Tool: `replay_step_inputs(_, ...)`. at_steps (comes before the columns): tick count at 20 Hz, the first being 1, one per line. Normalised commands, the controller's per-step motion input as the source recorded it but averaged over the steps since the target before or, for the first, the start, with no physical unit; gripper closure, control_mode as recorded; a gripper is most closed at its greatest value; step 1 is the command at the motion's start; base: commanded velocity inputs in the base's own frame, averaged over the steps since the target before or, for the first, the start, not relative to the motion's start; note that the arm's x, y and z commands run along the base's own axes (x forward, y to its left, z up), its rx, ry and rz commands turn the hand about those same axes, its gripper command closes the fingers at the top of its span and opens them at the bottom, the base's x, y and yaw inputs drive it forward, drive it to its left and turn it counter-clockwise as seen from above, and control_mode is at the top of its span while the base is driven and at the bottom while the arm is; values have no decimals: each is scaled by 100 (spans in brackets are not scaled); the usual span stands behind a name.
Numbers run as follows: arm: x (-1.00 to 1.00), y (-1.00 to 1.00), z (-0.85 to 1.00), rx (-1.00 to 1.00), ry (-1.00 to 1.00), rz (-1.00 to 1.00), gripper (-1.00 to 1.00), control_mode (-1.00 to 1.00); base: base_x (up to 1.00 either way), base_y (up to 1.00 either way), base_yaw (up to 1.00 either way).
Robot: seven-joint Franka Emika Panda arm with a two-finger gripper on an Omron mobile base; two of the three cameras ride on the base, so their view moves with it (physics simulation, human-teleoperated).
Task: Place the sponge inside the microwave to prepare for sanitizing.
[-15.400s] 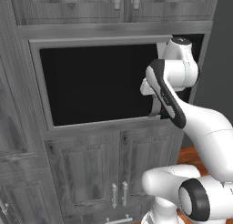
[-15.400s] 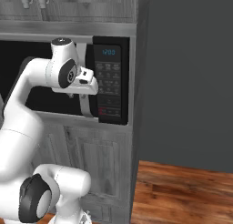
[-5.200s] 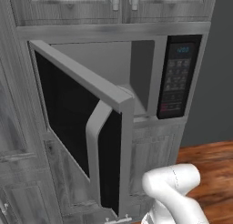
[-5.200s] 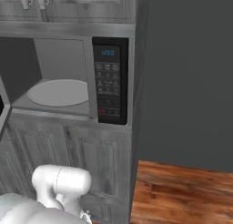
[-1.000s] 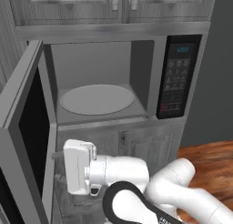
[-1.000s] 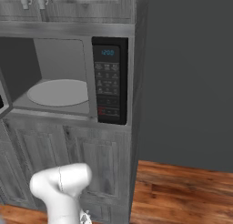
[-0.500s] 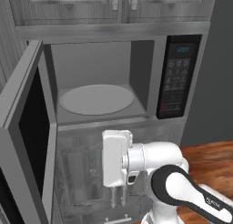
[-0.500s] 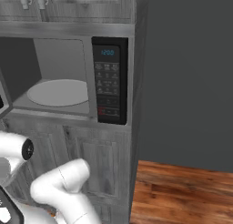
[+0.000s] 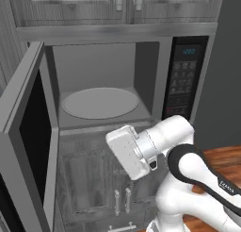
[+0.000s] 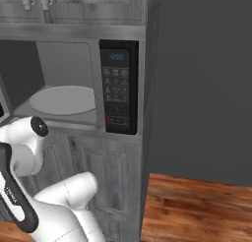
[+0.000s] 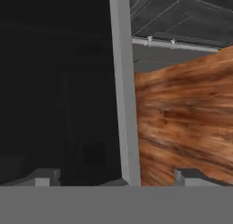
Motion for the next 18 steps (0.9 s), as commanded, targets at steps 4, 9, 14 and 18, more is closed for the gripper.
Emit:
replay_step_inputs(4,17,-75,-22,-81,-10,11,-100,-100,0,0,0)
replay_step_inputs(9,19,-91,-8,-79,-7,10,-100,-100,0,0,0)
replay_step_inputs(14,6,-75,0,-84,-8,6,-100,-100,0,0,0)
replay_step_inputs(18,0,-59,-13,-79,-13,1,-100,-100,0,0,0)
